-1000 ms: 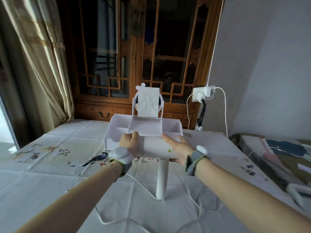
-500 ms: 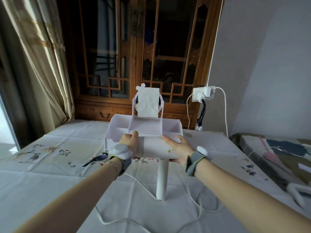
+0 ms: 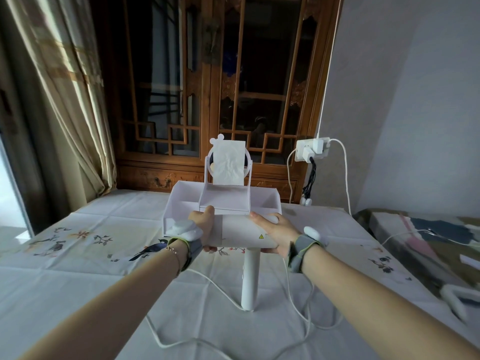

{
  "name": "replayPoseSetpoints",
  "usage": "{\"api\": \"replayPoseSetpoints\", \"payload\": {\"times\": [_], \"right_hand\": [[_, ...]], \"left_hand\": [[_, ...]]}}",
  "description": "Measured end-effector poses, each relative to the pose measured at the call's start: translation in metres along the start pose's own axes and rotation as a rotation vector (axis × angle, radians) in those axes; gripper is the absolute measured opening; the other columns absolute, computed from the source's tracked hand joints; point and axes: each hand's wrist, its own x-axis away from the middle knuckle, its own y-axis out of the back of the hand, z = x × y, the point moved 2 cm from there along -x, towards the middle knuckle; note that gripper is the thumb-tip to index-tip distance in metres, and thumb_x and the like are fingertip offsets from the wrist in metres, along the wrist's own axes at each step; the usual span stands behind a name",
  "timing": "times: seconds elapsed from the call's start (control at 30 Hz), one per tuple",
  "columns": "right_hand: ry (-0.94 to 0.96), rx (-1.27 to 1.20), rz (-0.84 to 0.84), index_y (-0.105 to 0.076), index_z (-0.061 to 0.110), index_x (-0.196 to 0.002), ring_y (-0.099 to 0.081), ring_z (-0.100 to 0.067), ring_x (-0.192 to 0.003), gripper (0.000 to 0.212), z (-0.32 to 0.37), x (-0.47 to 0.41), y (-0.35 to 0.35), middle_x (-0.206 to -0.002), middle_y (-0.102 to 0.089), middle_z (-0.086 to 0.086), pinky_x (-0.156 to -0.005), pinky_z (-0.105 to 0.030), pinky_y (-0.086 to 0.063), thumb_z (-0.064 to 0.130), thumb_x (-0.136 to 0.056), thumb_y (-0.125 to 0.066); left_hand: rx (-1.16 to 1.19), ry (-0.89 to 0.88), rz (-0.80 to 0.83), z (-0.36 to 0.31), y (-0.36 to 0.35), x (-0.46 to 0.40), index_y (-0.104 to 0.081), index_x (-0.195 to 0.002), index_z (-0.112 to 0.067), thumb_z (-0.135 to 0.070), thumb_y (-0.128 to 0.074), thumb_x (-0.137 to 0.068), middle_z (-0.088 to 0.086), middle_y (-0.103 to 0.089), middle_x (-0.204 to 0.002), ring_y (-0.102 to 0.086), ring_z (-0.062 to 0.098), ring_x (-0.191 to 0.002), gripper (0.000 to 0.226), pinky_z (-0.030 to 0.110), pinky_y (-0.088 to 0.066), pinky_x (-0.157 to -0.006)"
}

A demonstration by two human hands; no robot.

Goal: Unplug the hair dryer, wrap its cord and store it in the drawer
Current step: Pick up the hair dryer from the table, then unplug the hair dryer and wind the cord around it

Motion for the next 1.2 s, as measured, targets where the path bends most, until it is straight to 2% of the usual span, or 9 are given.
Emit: {"api": "replayPoseSetpoints", "payload": {"times": [0.13, 0.3, 0.4, 0.47, 0.6, 0.67, 0.83, 1.03, 1.2], "right_hand": [[-0.016, 0.02, -0.005, -0.05, 0.019, -0.121, -0.06, -0.025, -0.107, 0.074, -0.001, -0.001, 0.003, -0.124, -0.055, -0.01, -0.08, -0.044, -0.059, 0.059, -0.064, -0.076], [0.017, 0.228, -0.024, -0.056, 0.02, -0.118, -0.061, -0.025, -0.105, 0.088, 0.003, 0.003, 0.011, -0.117, -0.063, -0.006, -0.086, -0.04, -0.056, 0.076, -0.052, -0.067], [0.119, 0.526, -0.023, -0.063, 0.015, -0.079, -0.056, -0.017, -0.07, 0.056, 0.016, 0.005, 0.02, -0.078, -0.062, -0.004, -0.068, -0.027, -0.044, 0.071, -0.074, -0.058], [0.199, 0.66, 0.004, -0.04, 0.02, -0.056, -0.039, -0.016, -0.055, 0.056, 0.026, 0.006, 0.021, -0.056, -0.037, 0.0, -0.061, -0.029, -0.03, 0.07, -0.076, -0.055], [0.312, 0.937, 0.131, -0.062, 0.01, -0.08, -0.048, -0.02, -0.069, 0.074, 0.044, 0.012, 0.01, -0.071, -0.048, -0.018, -0.064, -0.03, -0.034, 0.081, -0.063, -0.053], [0.31, 1.101, 0.213, -0.063, 0.013, -0.094, -0.059, -0.021, -0.077, 0.07, 0.052, 0.016, -0.001, -0.085, -0.062, -0.009, -0.065, -0.029, -0.042, 0.077, -0.064, -0.06], [0.308, 1.571, 0.223, -0.044, 0.023, -0.12, -0.061, -0.024, -0.097, 0.089, 0.051, 0.023, -0.019, -0.111, -0.062, 0.002, -0.085, -0.041, -0.051, 0.07, -0.05, -0.072], [0.338, 1.477, 0.141, -0.045, 0.023, -0.111, -0.062, -0.023, -0.089, 0.081, 0.044, 0.026, -0.01, -0.106, -0.063, 0.0, -0.078, -0.039, -0.054, 0.064, -0.045, -0.07], [0.345, 1.343, 0.092, -0.043, 0.021, -0.103, -0.054, -0.015, -0.071, 0.059, 0.048, 0.038, 0.003, -0.081, -0.052, 0.007, -0.052, -0.025, -0.039, 0.049, -0.064, -0.076]], "left_hand": [[-0.042, -0.027, -0.01, 0.004, -0.003, -0.008, -0.047, -0.068, -0.009, -0.053, -0.027, -0.064, 0.032, -0.065, -0.089, -0.066, 0.049, -0.081, 0.048, 0.06, -0.05, -0.087], [-0.031, -0.01, 0.002, 0.0, -0.003, 0.001, -0.046, -0.068, -0.009, -0.051, -0.029, -0.068, 0.026, -0.063, -0.082, -0.067, 0.049, -0.083, 0.045, 0.049, -0.052, -0.079], [0.005, -0.005, -0.002, -0.005, -0.006, 0.011, -0.044, -0.067, -0.01, -0.047, -0.03, -0.071, 0.023, -0.059, -0.079, -0.066, 0.048, -0.088, 0.04, 0.041, -0.049, -0.074], [0.0, -0.002, 0.012, -0.006, -0.006, 0.015, -0.044, -0.068, -0.011, -0.047, -0.03, -0.074, 0.023, -0.061, -0.081, -0.066, 0.047, -0.09, 0.038, 0.037, -0.049, -0.071], [-0.04, -0.023, 0.069, -0.008, -0.006, 0.011, -0.049, -0.084, -0.005, -0.04, -0.032, -0.087, 0.028, -0.064, -0.092, -0.066, 0.047, -0.086, 0.039, 0.033, -0.046, -0.06], [-0.069, -0.028, 0.101, -0.011, -0.006, 0.012, -0.05, -0.093, -0.001, -0.038, -0.033, -0.088, 0.029, -0.065, -0.086, -0.066, 0.042, -0.065, 0.041, 0.026, -0.044, -0.046], [-0.121, 0.013, 0.202, -0.013, -0.007, 0.018, -0.053, -0.104, 0.001, -0.042, -0.036, -0.089, 0.024, -0.062, -0.069, -0.057, 0.028, -0.046, 0.049, 0.017, -0.034, -0.036], [0.176, 0.089, 0.331, -0.009, 0.001, 0.029, -0.053, -0.086, -0.008, -0.055, -0.027, -0.095, 0.017, -0.061, -0.082, -0.058, 0.03, -0.067, 0.054, 0.026, -0.037, -0.057], [0.099, 0.073, 0.376, -0.006, 0.011, 0.03, -0.055, -0.085, -0.008, -0.023, -0.035, -0.098, 0.012, -0.066, -0.073, -0.061, 0.022, -0.059, 0.028, 0.024, -0.04, -0.052]]}}
